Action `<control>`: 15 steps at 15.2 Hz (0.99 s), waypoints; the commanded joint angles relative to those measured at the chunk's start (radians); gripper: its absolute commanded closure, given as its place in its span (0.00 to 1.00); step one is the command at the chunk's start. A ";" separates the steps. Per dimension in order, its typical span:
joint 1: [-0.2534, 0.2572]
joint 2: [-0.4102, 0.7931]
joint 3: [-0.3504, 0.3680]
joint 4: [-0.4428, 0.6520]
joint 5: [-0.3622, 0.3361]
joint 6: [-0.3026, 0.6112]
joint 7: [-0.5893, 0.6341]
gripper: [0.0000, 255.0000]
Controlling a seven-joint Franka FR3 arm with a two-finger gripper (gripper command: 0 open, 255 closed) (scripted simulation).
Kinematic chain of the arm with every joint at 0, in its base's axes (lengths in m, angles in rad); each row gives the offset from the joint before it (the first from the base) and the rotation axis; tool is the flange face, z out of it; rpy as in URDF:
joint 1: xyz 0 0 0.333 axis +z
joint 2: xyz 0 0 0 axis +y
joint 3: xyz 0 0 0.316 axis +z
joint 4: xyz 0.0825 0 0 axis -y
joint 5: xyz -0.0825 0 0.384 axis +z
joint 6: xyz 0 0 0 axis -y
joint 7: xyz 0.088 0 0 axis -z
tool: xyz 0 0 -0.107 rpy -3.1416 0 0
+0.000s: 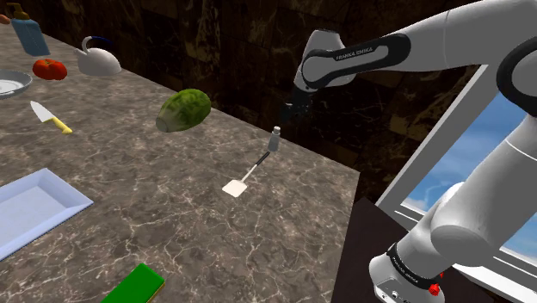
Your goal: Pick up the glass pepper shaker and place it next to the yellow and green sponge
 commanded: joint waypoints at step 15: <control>0.007 0.214 0.014 0.086 0.036 0.128 -0.017 0.00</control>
